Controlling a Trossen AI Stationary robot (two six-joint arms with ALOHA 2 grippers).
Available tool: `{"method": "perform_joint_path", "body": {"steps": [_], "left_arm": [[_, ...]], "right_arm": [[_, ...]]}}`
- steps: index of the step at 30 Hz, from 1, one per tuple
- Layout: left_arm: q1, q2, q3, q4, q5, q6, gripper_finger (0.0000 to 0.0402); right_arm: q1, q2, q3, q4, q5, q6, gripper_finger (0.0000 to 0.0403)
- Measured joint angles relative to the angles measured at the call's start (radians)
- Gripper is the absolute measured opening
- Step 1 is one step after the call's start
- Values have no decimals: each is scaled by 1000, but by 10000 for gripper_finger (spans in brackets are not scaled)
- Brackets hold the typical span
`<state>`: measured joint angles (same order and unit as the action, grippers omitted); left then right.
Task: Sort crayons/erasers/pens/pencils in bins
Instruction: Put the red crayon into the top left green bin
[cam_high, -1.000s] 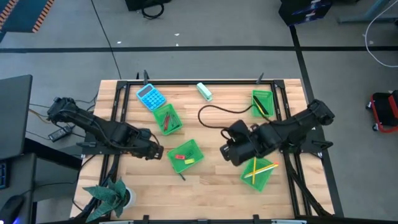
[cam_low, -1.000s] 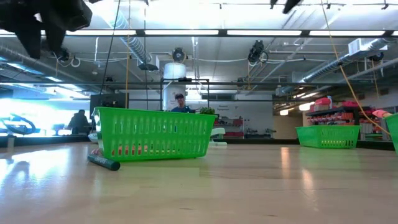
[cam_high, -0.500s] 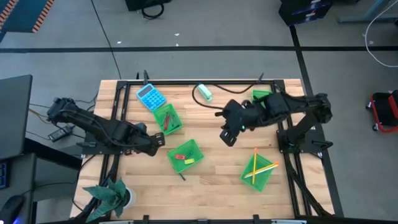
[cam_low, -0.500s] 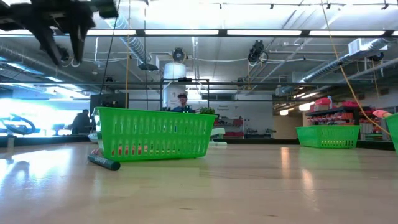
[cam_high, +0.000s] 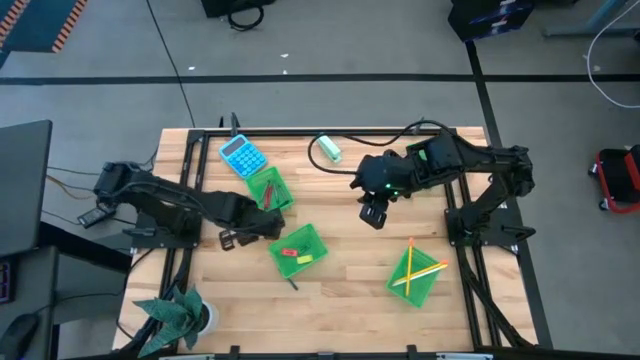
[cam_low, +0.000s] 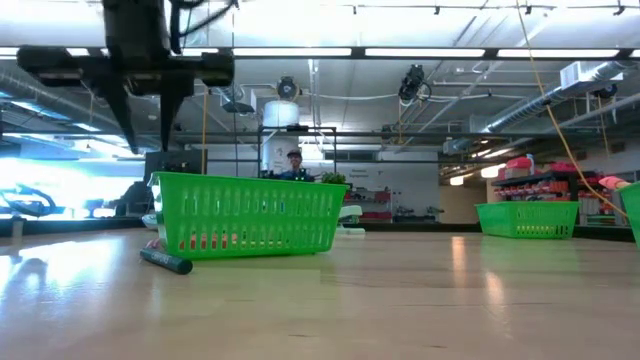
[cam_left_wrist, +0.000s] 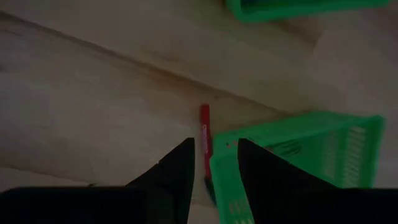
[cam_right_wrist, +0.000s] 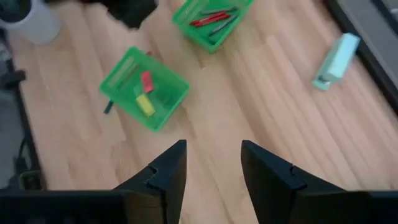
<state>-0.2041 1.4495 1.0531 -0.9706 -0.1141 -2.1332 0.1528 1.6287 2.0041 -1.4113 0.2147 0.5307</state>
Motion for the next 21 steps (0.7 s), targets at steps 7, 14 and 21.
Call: {"method": "perform_joint_path", "body": {"steps": [7,14,21], "left_arm": [[77,50,0,52,39,52,130],[128,48,-89,110,83,68,127],[20,-86,-314,476,51,-103,117]], "right_arm": [[1,-11,0,0,86,71,158],[0,-15,0,3,107,110,158],[6,-15,0,-14,117,180,158]]}}
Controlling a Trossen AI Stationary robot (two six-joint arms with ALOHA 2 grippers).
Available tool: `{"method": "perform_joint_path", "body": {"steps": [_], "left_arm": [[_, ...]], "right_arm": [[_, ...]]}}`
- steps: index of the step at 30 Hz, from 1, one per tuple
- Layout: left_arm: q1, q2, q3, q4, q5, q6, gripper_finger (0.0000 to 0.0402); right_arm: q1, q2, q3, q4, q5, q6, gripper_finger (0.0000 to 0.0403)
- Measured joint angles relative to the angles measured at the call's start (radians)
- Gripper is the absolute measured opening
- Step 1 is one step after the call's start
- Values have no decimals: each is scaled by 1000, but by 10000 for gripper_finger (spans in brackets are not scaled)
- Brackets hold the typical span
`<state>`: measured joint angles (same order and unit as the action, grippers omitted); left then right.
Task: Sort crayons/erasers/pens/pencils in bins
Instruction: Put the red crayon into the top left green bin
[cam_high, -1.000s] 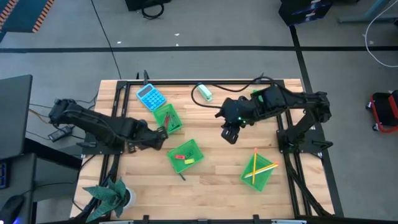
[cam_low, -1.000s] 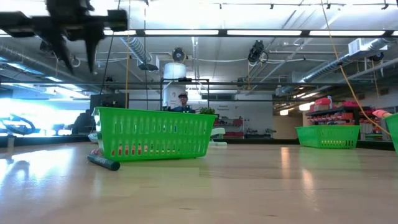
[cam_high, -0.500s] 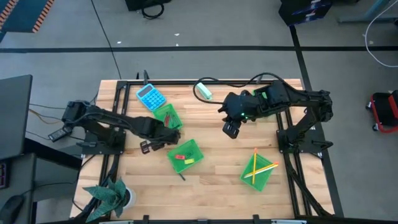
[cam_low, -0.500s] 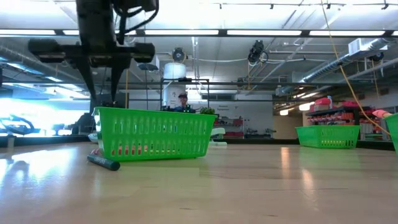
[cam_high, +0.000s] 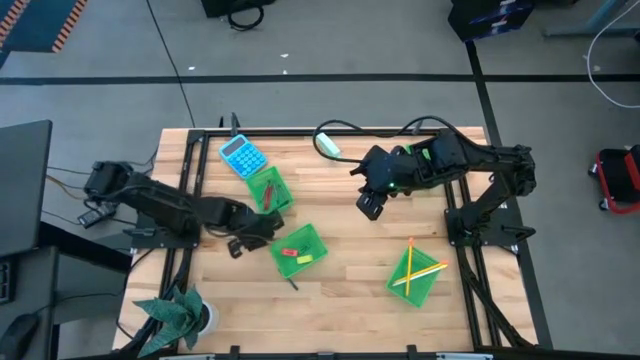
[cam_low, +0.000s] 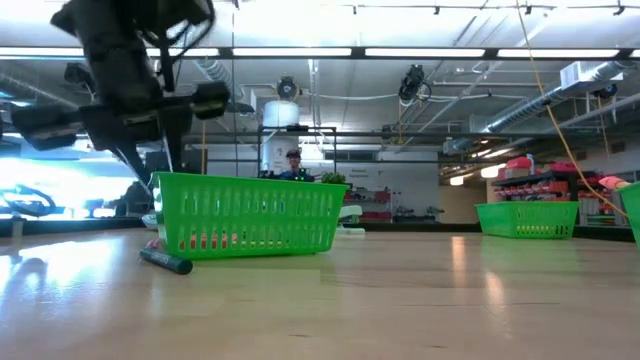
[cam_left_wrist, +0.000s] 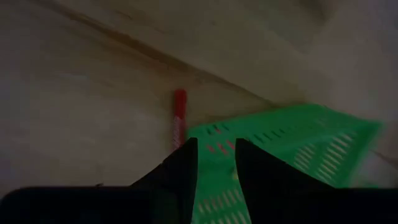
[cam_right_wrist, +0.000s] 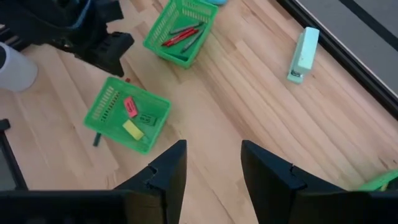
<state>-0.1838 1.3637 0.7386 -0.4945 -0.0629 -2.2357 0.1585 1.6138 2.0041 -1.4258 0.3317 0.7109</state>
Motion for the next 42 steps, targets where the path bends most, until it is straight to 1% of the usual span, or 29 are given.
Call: {"method": "perform_joint_path", "body": {"steps": [1,3,5,10,14,24,29,35,42], "left_arm": [[-10,-17,-23,40,-13,-6,115],[-15,-20,-40,66,-25,-10,113],[-15,-18,-45,15,-23,-11,111],[-14,4,-45,-14,-4,-9,110],[-9,37,-44,4,23,-4,110],[-18,106,-43,16,38,-3,110],[-17,129,-44,36,30,0,110],[-16,129,-43,121,-23,6,110],[-16,129,-43,77,-14,27,110]], "right_arm": [[0,0,0,0,5,6,158],[0,0,0,2,10,11,158],[-2,0,0,4,10,15,158],[-6,0,0,-5,8,21,158],[-5,0,0,-5,-6,27,158],[-5,0,0,-23,-18,41,158],[-5,0,0,-25,-19,40,158],[-5,1,0,-26,-20,29,158],[-5,1,0,-26,-23,26,158]]}}
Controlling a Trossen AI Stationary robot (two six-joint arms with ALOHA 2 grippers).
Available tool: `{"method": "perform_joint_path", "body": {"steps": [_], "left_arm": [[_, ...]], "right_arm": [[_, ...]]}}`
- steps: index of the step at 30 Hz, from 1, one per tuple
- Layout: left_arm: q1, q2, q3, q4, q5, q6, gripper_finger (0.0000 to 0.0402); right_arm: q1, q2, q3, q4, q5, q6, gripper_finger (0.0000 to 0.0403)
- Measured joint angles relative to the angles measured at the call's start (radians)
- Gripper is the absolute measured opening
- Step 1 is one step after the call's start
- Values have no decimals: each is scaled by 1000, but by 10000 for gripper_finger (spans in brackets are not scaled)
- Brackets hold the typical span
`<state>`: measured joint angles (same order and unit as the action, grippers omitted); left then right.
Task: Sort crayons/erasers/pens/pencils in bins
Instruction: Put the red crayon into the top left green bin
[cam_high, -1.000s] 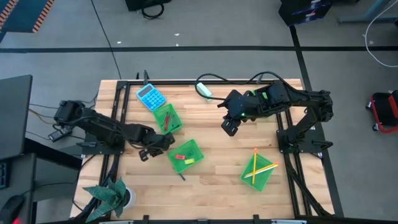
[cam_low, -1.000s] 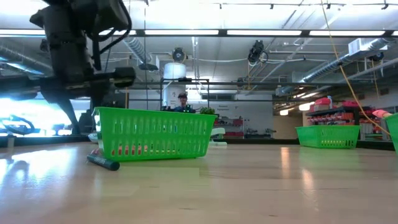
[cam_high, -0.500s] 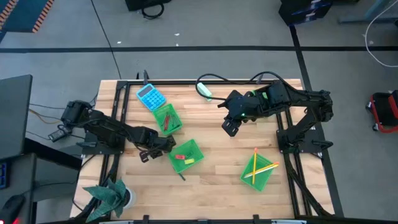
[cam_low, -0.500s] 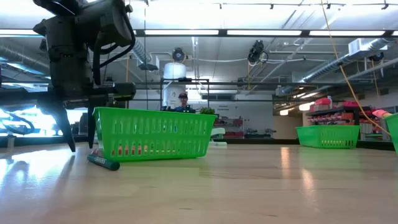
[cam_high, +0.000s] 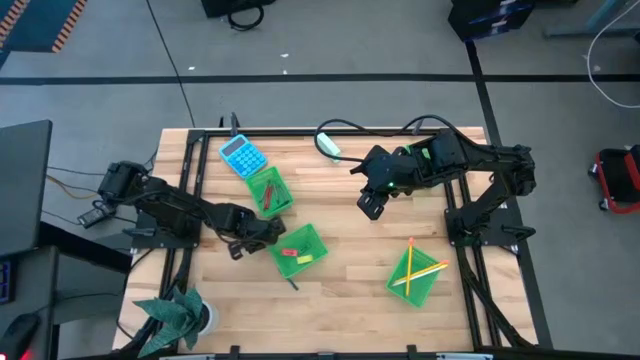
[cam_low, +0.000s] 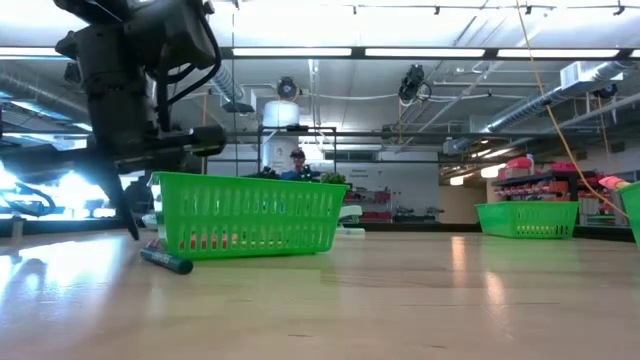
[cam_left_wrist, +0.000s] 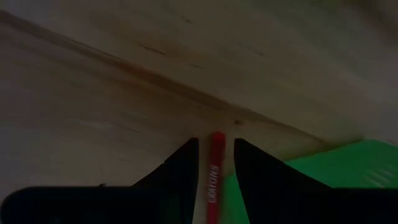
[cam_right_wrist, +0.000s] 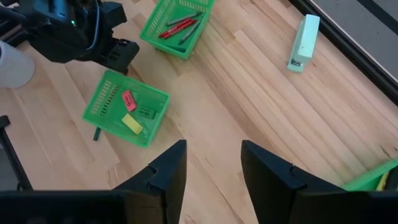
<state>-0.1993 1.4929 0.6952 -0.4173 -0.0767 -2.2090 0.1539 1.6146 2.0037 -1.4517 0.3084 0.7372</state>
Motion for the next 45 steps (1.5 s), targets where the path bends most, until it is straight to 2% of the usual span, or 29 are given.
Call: {"method": "perform_joint_path", "body": {"steps": [30,40,45], "left_arm": [[-1,0,0,-21,19,48,108],[1,1,58,-118,7,33,72],[2,19,58,-117,19,19,68]], "right_arm": [[0,0,0,1,0,-9,158],[0,0,0,2,0,-30,158],[0,0,0,2,1,-53,158]]}}
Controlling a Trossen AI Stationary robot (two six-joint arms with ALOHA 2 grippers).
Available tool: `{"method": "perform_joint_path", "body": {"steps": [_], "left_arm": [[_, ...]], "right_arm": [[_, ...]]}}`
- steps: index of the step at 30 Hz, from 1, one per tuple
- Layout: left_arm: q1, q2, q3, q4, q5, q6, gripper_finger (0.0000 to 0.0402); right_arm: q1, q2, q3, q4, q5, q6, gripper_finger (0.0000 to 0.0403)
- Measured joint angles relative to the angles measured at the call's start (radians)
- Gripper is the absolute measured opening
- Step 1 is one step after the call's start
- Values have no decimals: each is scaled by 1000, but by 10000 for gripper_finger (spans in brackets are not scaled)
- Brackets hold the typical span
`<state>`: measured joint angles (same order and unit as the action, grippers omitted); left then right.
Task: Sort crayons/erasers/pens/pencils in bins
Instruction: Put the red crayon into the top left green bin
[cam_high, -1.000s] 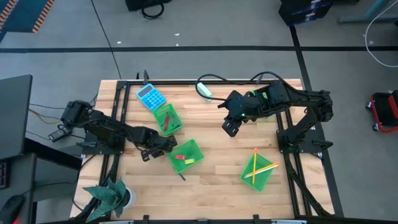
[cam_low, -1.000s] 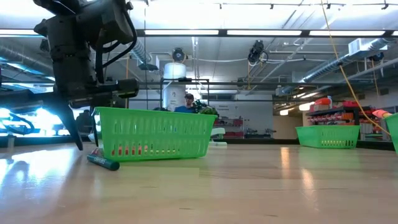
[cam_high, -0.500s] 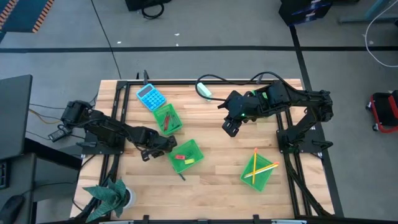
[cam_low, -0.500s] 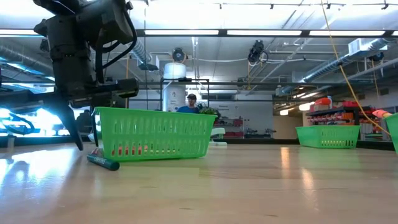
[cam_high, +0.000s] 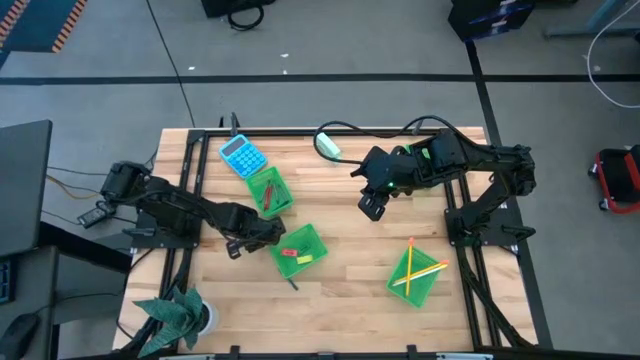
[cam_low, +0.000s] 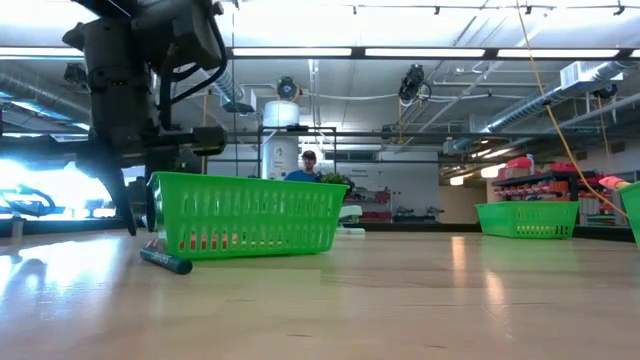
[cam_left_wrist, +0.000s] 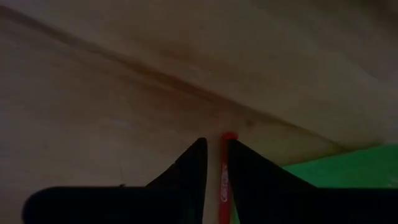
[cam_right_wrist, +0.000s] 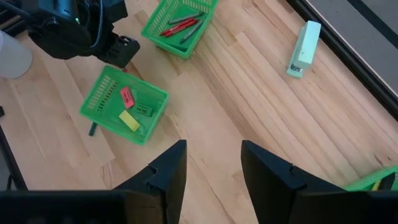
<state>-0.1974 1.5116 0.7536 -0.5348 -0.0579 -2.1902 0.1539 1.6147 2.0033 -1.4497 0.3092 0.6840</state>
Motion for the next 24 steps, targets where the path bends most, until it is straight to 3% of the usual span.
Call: {"method": "perform_joint_path", "body": {"steps": [6,15,24], "left_arm": [[-3,79,11,120,22,-3,70],[0,178,148,-71,46,86,71],[-6,199,162,-111,79,159,70]], "right_arm": [[0,0,0,-1,0,-1,158],[7,1,0,-22,-12,-7,158],[6,1,0,-23,-12,-15,158]]}}
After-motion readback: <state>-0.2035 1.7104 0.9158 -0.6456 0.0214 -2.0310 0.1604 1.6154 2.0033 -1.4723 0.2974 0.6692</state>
